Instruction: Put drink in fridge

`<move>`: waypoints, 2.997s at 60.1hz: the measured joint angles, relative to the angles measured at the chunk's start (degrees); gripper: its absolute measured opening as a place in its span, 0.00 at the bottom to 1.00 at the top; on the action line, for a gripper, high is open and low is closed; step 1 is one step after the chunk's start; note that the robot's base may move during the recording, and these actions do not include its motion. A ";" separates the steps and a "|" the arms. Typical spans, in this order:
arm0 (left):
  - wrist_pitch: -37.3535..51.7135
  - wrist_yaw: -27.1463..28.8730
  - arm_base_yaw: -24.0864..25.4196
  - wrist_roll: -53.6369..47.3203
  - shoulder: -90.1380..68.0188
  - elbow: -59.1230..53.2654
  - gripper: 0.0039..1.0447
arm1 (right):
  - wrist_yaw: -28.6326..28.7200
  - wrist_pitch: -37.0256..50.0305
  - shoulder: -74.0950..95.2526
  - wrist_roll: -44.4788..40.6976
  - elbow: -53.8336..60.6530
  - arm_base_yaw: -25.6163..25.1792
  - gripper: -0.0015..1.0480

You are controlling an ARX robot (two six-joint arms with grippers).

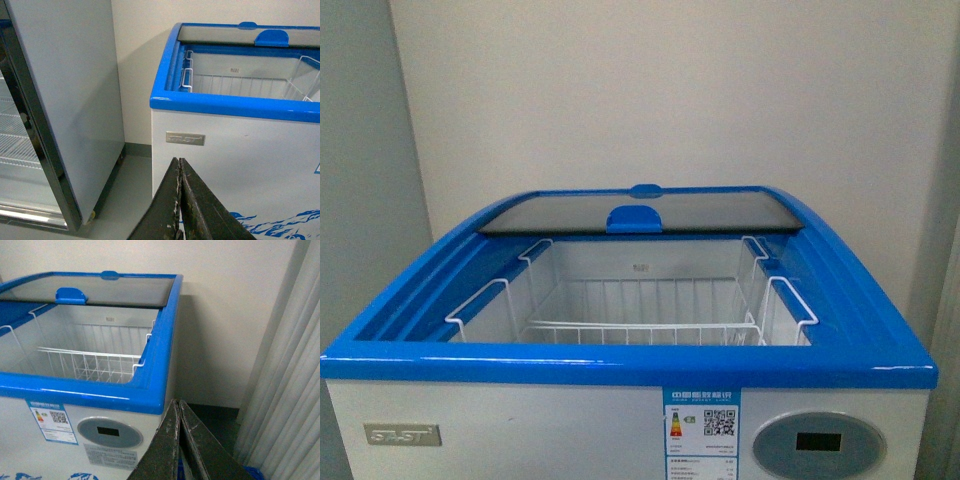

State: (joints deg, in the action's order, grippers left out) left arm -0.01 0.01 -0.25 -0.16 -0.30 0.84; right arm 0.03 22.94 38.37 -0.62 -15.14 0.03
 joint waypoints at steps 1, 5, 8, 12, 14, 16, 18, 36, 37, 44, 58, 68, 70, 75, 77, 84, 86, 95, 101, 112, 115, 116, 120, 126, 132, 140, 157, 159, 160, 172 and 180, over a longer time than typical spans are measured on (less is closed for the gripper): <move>0.00 0.00 0.00 0.00 0.00 0.00 0.02 | 0.02 0.00 -0.17 0.00 0.28 0.00 0.03; 0.00 0.00 0.00 0.00 0.00 0.00 0.02 | 0.00 0.20 -1.62 0.00 1.97 0.00 0.03; 0.00 -0.02 0.00 0.00 0.00 0.00 0.02 | -0.04 0.26 -2.54 0.00 2.89 0.00 0.03; 0.00 0.00 0.00 0.00 0.00 0.00 0.02 | -0.04 0.28 -3.78 0.00 4.24 0.00 0.03; 0.00 0.00 0.00 0.00 0.00 0.00 0.02 | 0.00 0.26 -4.33 0.00 4.81 0.00 0.03; 0.00 0.00 0.00 0.00 0.00 0.00 0.02 | 0.00 0.26 -5.01 0.00 5.46 0.00 0.03; 0.00 0.00 0.00 0.00 0.00 0.00 0.02 | 0.00 0.20 -5.44 0.00 5.88 0.00 0.03; 0.00 0.00 0.00 0.00 0.00 0.00 0.02 | -0.02 -2.69 -13.33 0.00 10.67 0.00 0.03; 0.00 0.00 0.00 0.00 0.00 0.00 0.02 | -0.02 -2.80 -13.57 0.00 10.75 0.00 0.03; 0.00 0.00 0.00 0.00 0.00 0.00 0.02 | -0.02 -4.31 -16.00 0.00 11.54 0.00 0.03; 0.00 0.00 0.00 0.00 0.00 0.00 0.02 | -0.02 -7.37 -21.22 0.00 13.51 0.00 0.03; 0.00 0.00 0.00 0.00 0.00 0.00 0.02 | -0.04 -8.24 -23.74 0.02 14.25 0.00 0.03; 0.00 0.00 0.00 0.00 0.00 0.00 0.02 | -0.04 -9.01 -24.52 0.02 14.23 0.00 0.03; 0.00 0.00 0.00 0.00 0.00 0.00 0.02 | -0.02 -10.56 -26.05 0.02 14.23 0.00 0.03; 0.00 0.00 0.00 0.00 0.00 0.00 0.02 | -0.02 -11.17 -26.64 0.02 14.25 0.00 0.03; 0.00 0.00 0.00 0.00 0.00 0.00 0.02 | -0.02 -12.52 -27.96 0.02 14.25 0.00 0.03; 0.00 0.00 0.00 0.00 0.00 0.00 0.02 | -0.02 -13.16 -28.61 0.02 14.23 0.00 0.03; 0.00 0.00 0.00 0.00 0.00 0.00 0.02 | 0.00 -22.56 -36.96 0.02 14.23 0.00 0.03; 0.00 -0.02 0.00 0.00 0.00 0.00 0.02 | 0.00 -22.75 -38.05 0.02 14.23 0.00 0.03; 0.00 0.00 0.00 0.04 0.00 0.00 0.13 | -0.02 -22.84 -38.10 0.02 14.23 0.00 0.16; 0.00 0.00 0.00 0.04 0.00 0.00 0.26 | 0.00 -22.86 -38.10 0.02 14.23 0.00 0.28; 0.00 0.00 0.00 0.04 0.00 0.00 0.29 | -0.02 -22.84 -38.12 0.02 14.23 0.00 0.31; 0.00 0.00 0.00 0.04 0.00 0.00 0.38 | 0.00 -22.86 -38.10 0.02 14.23 0.00 0.41; 0.00 0.00 0.00 0.04 0.00 0.00 0.54 | -0.02 -22.84 -38.10 0.02 14.23 0.00 0.56; 0.00 0.00 0.00 0.04 0.00 0.00 0.69 | -0.02 -22.86 -38.10 0.02 14.23 0.00 0.71; 0.00 0.00 0.00 0.04 0.00 0.00 0.88 | 0.00 -22.86 -38.10 0.02 14.23 0.00 0.89; 0.00 0.00 0.00 0.04 0.00 0.00 0.92 | -0.02 -22.86 -38.10 0.04 14.23 0.00 0.93; 0.00 0.00 0.00 0.02 0.00 0.00 0.92 | -0.02 -22.84 -38.10 0.04 14.23 0.00 0.93; 0.00 0.00 0.00 0.02 0.00 0.00 0.92 | -0.02 -22.84 -38.10 0.04 14.23 0.00 0.93; 0.00 0.00 0.00 0.04 0.00 0.00 0.92 | -0.02 -22.84 -38.10 0.04 14.23 0.00 0.93; 0.00 0.00 0.00 0.04 0.00 0.00 0.92 | -0.02 -22.84 -38.10 0.07 14.23 0.00 0.93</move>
State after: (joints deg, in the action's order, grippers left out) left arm -0.01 0.01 -0.25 -0.12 -0.30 0.84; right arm 0.01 0.10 0.27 -0.56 -0.91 0.03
